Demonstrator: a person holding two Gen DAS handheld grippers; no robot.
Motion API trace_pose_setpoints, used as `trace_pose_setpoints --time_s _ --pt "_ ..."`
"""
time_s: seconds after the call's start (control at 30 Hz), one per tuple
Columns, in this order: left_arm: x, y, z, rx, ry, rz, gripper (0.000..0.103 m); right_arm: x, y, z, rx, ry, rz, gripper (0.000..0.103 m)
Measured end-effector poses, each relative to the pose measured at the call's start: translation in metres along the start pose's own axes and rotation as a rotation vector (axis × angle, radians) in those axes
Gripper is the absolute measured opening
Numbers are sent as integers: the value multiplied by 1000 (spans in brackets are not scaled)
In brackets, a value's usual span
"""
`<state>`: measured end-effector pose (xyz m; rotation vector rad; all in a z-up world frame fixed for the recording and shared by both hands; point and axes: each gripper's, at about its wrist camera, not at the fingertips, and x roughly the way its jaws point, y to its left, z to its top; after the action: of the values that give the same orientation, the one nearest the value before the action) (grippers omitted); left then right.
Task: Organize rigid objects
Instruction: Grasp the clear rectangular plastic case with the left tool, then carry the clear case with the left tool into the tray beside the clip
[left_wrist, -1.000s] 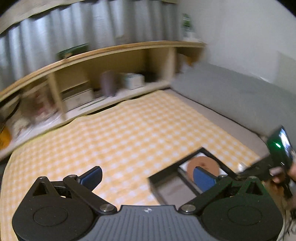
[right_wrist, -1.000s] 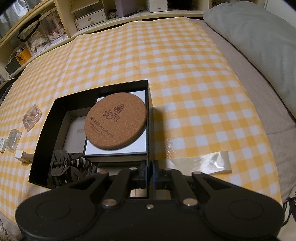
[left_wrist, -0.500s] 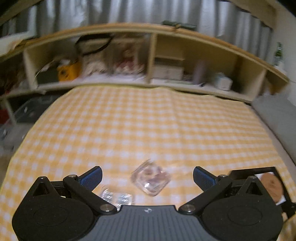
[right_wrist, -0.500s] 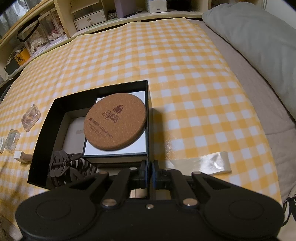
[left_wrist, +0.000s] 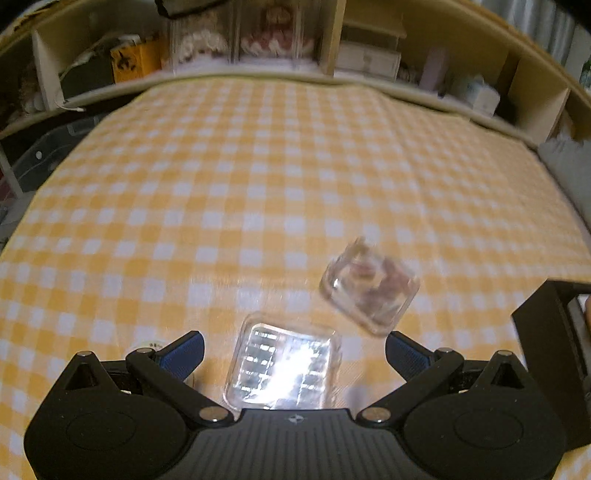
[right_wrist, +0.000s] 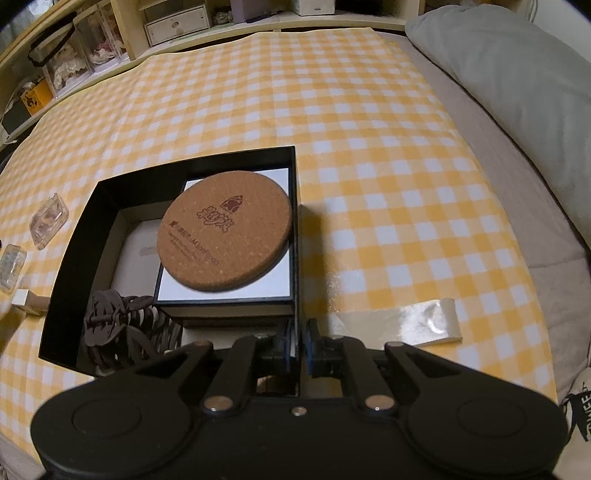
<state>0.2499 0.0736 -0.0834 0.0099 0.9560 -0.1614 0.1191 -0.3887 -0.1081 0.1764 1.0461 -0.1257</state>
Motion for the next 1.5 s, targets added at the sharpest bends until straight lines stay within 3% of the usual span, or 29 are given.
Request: trace_pose_setpoints --time_s 0.33,0.6,0.8,1.0,1.23,1.5 --pt "23 -11 -12 108 69 23 91 -5 -6 2 30 -18 20 5" --pt "34 -14 -12 144 87 51 74 -7 -8 2 23 -21 11 5" --pt "36 -17 -6 146 93 70 74 -8 -9 3 21 -22 8 5" --pt "21 -21 2 76 46 88 74 -8 -9 3 20 -22 7 5" --pt "-13 -41 6 17 -45 25 74 -9 -10 3 21 -22 7 5" --pt "-34 -117 -6 8 -62 -107 74 -8 -8 2 23 -22 8 5"
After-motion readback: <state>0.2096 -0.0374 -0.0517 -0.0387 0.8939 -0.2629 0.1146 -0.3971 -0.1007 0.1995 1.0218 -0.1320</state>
